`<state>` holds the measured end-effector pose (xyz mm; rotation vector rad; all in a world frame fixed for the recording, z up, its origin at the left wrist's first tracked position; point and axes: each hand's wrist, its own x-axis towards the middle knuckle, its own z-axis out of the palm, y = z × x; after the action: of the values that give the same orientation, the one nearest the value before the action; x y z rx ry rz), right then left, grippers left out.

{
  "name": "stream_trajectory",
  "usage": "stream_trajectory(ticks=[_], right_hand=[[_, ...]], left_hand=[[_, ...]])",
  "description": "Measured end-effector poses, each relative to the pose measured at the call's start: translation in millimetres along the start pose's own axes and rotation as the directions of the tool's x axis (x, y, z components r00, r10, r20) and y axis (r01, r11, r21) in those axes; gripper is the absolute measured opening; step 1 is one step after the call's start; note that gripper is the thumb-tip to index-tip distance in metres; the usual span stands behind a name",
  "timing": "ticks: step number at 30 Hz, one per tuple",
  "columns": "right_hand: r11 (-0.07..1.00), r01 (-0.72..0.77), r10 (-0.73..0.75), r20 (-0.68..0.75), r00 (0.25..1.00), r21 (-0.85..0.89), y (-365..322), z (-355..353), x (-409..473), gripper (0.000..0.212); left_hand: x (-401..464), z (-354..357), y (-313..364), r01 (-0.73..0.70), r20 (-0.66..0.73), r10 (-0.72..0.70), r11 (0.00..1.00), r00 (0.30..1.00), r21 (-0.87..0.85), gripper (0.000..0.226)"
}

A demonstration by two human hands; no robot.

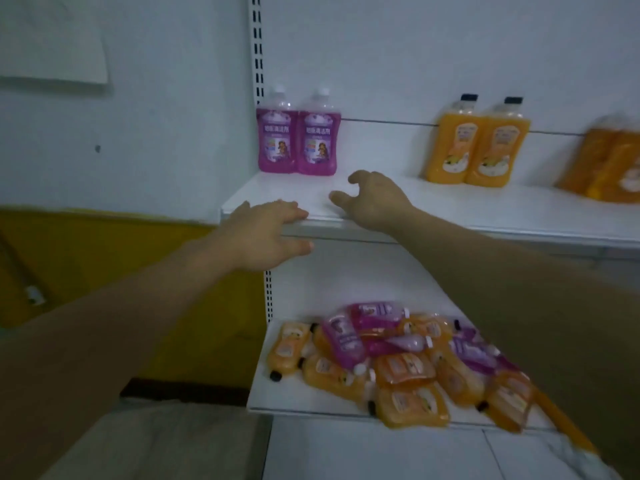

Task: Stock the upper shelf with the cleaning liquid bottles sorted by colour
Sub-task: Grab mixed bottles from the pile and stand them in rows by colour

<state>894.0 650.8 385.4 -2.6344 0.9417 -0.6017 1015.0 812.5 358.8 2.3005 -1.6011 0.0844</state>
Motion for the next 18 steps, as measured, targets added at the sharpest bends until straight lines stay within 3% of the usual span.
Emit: stream_trajectory(ticks=[3,5,8,15,18], right_hand=[[1.0,0.016,-0.017,-0.063,0.998,-0.02,-4,10,-40,0.064],[0.996,0.055,-0.062,-0.111,0.992,-0.067,-3,21,-68,0.062],[0.988,0.093,-0.107,-0.118,0.987,-0.12,4,40,-102,0.061],[0.99,-0.075,0.088,0.111,0.99,-0.116,55,96,-139,0.058],[0.981,-0.155,0.176,0.195,0.965,-0.118,87,124,-135,0.054]], left_hand=[[-39,15,-4,-0.119,-0.033,0.119,0.993,0.992,0.01,0.067],[-61,32,-7,-0.124,0.031,0.125,0.991,0.992,-0.04,0.066],[-85,66,-12,0.001,0.199,0.04,0.979,0.979,-0.201,0.064],[-97,139,-22,0.253,0.46,-0.077,0.908,0.885,-0.334,0.041],[-87,177,-29,0.361,0.516,-0.156,0.874,0.842,-0.325,0.056]])
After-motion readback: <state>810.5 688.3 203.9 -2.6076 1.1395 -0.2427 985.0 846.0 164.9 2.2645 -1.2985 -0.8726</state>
